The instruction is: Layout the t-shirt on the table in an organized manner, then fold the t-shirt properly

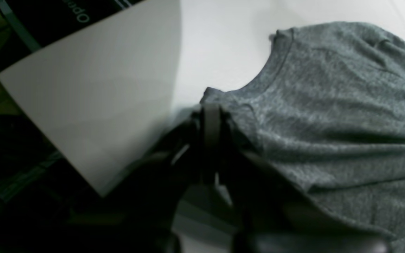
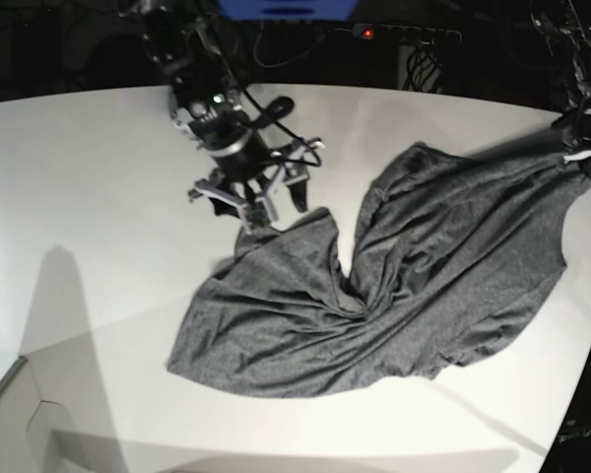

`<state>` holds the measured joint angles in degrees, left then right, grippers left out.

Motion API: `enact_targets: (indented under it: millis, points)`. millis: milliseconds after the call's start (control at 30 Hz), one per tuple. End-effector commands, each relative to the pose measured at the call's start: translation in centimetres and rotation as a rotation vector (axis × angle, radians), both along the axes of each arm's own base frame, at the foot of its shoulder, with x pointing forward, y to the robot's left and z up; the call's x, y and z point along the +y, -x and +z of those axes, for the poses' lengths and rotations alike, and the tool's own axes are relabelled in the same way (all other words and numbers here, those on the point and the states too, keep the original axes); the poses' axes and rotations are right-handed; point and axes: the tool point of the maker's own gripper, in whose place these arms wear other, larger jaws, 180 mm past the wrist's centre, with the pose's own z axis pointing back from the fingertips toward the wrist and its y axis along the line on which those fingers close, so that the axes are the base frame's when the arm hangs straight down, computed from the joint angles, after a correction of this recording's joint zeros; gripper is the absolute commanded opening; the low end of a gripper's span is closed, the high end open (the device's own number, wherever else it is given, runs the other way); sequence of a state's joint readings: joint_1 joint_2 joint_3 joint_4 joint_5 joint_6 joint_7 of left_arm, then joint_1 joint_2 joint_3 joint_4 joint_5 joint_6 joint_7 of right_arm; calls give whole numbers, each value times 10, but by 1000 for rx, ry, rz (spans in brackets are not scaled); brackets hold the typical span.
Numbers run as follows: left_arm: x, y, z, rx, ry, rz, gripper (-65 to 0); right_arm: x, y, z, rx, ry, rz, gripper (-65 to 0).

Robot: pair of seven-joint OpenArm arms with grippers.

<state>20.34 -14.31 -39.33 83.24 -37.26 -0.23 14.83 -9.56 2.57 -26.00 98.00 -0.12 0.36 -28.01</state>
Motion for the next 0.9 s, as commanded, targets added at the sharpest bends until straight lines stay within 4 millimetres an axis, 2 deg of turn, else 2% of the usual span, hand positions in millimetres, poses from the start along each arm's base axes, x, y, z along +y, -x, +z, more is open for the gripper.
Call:
enact_targets:
  millis: [0,300,500,667,733,800,867]
  points:
    - [6,-1,11,-18,-37,-5,-646,11,-8,10,-34,-28,7,-273]
    - [5,-1,11,-16,-36,-8,-646,55,-33,-9,0,-7,90,-273]
    - [5,0,10,-13,-35,-8,-646,57,-48,-20,-6,29,109,-272]
    - [5,-1,10,-17,-34,-7,-646,54,-48,-30,-9,34,109,-278]
    - [5,-2,11,-20,-34,-7,-646,52,-48,-31,-3,36,105,-318]
    - [5,-3,12,-23,-34,-7,-647,49,-47,-34,3,44,103,-406]
    - [5,-3,12,-23,-34,-7,-647,43,-46,-37,7,56,101,-526]
